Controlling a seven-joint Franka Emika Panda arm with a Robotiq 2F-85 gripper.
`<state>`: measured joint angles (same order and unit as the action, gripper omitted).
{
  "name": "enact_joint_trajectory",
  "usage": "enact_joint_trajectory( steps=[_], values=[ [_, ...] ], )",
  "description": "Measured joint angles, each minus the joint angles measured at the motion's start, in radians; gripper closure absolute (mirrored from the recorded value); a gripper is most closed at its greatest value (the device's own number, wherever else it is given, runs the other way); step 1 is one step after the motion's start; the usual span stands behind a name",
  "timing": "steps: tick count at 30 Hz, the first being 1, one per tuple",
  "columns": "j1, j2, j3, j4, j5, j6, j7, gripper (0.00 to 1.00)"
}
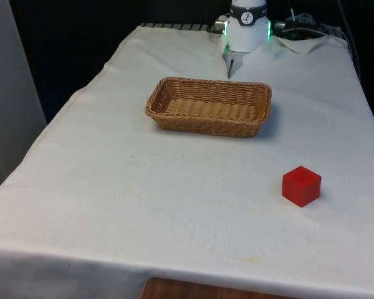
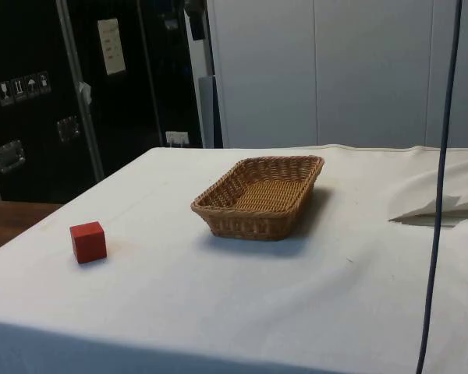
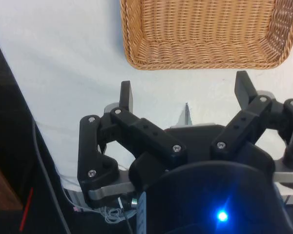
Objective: Pick up the cube and place it into the basket.
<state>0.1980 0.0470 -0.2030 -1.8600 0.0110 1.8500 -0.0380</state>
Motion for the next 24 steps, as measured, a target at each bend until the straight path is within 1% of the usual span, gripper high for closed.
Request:
enact_joint_trajectory(
  steps=[5, 7, 13, 20, 24],
  values=[
    [0.000, -0.011, 0.004, 0.012, -0.007, -0.009, 0.002, 0.00],
    [0.000, -0.013, 0.007, 0.028, -0.011, -0.025, 0.002, 0.00],
    [0.000, -0.014, 0.010, 0.051, -0.016, -0.044, 0.002, 0.00],
    [0.001, -0.016, 0.014, 0.056, -0.018, -0.045, 0.001, 0.00],
    [0.001, -0.002, 0.023, 0.070, -0.018, -0.041, 0.004, 0.00]
  ],
)
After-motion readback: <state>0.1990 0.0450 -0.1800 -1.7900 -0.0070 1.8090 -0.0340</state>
